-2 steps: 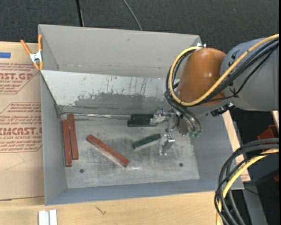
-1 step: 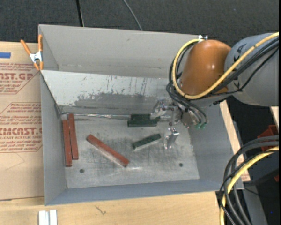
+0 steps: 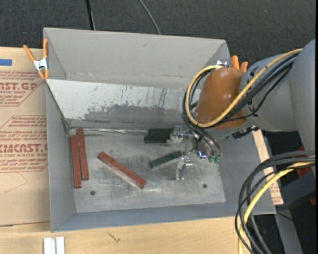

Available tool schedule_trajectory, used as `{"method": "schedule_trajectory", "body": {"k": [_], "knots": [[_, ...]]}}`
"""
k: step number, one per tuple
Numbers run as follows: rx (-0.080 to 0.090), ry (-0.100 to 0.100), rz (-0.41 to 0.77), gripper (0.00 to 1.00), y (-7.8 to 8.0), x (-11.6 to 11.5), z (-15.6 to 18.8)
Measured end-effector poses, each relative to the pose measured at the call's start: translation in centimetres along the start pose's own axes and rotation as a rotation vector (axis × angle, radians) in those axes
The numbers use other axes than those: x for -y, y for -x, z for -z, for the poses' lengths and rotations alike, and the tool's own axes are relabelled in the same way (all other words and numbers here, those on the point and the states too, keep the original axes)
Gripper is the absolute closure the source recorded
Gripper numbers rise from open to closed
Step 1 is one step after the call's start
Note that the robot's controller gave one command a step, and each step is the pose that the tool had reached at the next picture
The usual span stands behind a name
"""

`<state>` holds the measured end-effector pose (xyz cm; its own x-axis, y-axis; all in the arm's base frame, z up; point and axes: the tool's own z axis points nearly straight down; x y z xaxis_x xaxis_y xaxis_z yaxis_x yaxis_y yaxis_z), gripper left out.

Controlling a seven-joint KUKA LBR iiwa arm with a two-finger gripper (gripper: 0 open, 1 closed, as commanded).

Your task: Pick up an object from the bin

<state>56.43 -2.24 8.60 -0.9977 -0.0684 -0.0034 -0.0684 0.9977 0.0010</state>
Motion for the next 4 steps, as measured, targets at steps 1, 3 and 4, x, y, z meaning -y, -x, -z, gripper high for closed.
{"method": "schedule_trajectory", "body": {"k": [1,3,4], "knots": [[0.026,-0.002,0.228,1.0,1.24,0.62,-0.72],[0.023,-0.002,0.228,1.0,1.27,0.6,-0.64],[0.012,-0.001,0.229,1.0,1.18,0.59,-0.51]]}}
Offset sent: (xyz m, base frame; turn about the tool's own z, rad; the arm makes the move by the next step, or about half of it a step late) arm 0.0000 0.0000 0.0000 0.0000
